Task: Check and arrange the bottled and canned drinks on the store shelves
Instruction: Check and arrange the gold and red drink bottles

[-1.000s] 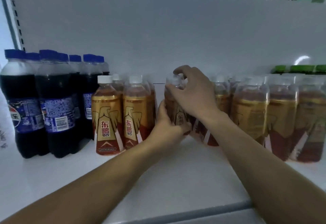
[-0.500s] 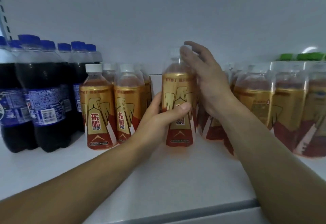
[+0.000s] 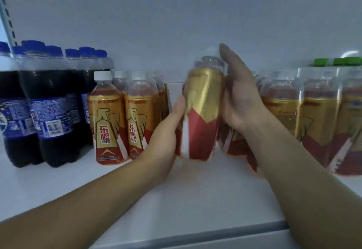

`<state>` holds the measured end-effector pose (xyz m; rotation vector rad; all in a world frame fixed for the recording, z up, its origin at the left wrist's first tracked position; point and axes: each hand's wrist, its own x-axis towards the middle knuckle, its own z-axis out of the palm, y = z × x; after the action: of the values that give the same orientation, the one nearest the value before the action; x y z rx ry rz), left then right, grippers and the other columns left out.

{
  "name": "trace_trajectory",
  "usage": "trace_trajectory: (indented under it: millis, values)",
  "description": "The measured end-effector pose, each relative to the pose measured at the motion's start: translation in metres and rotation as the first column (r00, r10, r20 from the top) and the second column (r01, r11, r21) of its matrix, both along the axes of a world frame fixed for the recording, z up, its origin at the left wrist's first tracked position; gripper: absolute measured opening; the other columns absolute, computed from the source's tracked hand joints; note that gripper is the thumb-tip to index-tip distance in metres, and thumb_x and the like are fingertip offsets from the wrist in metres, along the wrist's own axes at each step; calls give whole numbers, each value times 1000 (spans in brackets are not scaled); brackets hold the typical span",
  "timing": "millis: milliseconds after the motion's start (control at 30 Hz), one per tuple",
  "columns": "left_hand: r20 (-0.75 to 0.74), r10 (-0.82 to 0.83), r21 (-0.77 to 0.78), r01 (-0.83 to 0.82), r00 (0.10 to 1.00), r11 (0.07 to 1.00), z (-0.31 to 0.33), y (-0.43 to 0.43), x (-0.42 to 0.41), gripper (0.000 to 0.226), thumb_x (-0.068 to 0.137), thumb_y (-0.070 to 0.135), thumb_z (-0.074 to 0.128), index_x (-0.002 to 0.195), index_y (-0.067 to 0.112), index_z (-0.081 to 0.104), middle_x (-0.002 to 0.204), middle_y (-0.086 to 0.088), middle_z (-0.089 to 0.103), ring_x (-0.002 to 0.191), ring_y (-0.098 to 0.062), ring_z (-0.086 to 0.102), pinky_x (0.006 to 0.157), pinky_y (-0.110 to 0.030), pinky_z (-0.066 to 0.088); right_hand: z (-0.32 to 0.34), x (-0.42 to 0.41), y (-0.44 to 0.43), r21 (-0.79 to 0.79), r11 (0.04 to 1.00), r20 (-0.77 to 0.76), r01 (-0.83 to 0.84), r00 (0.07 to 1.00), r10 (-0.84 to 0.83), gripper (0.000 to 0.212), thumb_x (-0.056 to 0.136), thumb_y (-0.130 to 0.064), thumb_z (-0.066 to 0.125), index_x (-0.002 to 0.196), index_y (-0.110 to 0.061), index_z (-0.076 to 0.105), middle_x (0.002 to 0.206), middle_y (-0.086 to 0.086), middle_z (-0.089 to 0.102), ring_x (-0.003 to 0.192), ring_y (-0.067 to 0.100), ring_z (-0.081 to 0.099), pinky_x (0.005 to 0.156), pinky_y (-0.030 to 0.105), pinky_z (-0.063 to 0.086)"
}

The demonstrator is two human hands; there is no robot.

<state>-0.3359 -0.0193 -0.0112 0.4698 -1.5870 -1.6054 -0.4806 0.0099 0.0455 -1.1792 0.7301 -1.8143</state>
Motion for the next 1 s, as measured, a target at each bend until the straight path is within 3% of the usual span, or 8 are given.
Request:
trace_trajectory:
  millis: [133, 300, 333, 500, 567, 700, 867, 1000]
  values:
    - [15, -110, 147, 107, 994, 983, 2, 1, 1, 61, 86, 68, 41, 129, 32, 64, 120, -6, 72, 109, -26, 69, 100, -52, 51, -1, 5, 3, 57, 998, 16, -2, 1000, 1, 72, 82, -52, 71, 131, 0, 61, 103, 14, 72, 95, 26, 70, 82, 39, 58]
    - [94, -37, -16, 39, 995, 999, 10, 7, -7, 58, 101, 60, 27, 140, 28, 56, 132, -2, 66, 122, -20, 62, 108, -49, 45, -1, 15, -3, 15, 940, -130, 339, 933, -335, 117, 56, -71, 85, 149, -13, 42, 134, 15, 63, 114, 30, 67, 95, 51, 56]
    - [87, -12, -21, 14, 996, 1000, 12, 8, -8, 56, 102, 57, 28, 138, 25, 57, 132, -5, 66, 121, -21, 63, 107, -48, 46, -2, 15, -4, 4, 941, -135, 338, 933, -334, 116, 57, -69, 85, 149, -12, 42, 132, 15, 64, 111, 29, 69, 93, 50, 57]
    - [-12, -47, 213, 48, 999, 976, 0, 2, 2, 65, 91, 72, 35, 116, 23, 70, 101, -6, 77, 88, -24, 75, 80, -45, 57, -2, 11, 3, 20, 1000, -42, -5, 999, 6, 37, 89, -42, 65, 100, -7, 66, 82, 9, 69, 73, 22, 68, 72, 35, 59]
    - [20, -135, 276, 124, 991, 953, 2, 4, 2, 72, 88, 76, 35, 117, 20, 71, 100, -10, 76, 82, -29, 75, 69, -45, 59, -3, 12, 7, 42, 998, -26, -38, 999, 39, 41, 87, -44, 62, 97, -5, 68, 88, 12, 68, 80, 24, 67, 72, 35, 60]
    - [23, -94, 158, 90, 995, 983, 2, 5, -3, 62, 95, 70, 30, 119, 29, 69, 107, -2, 76, 98, -22, 74, 94, -46, 53, 0, 16, 0, 14, 995, 1, 94, 996, -94, 74, 72, -47, 78, 125, 3, 61, 96, 17, 67, 77, 25, 67, 70, 37, 58]
    - [20, -12, 20, 11, 1000, 1000, 2, 5, -2, 44, 92, 64, 41, 104, 34, 71, 104, 4, 77, 95, -13, 74, 82, -42, 56, -3, 8, -8, -9, 987, 9, 163, 987, -163, 66, 74, -44, 82, 121, -4, 60, 92, 15, 68, 76, 27, 69, 76, 41, 58]
    - [16, -150, 228, 142, 989, 963, 5, 6, 4, 63, 89, 71, 41, 113, 21, 72, 100, -10, 76, 81, -28, 74, 66, -40, 58, -2, 4, 1, 45, 999, 25, -30, 999, 28, 55, 83, -47, 70, 117, -3, 63, 93, 13, 69, 82, 24, 69, 77, 37, 60]
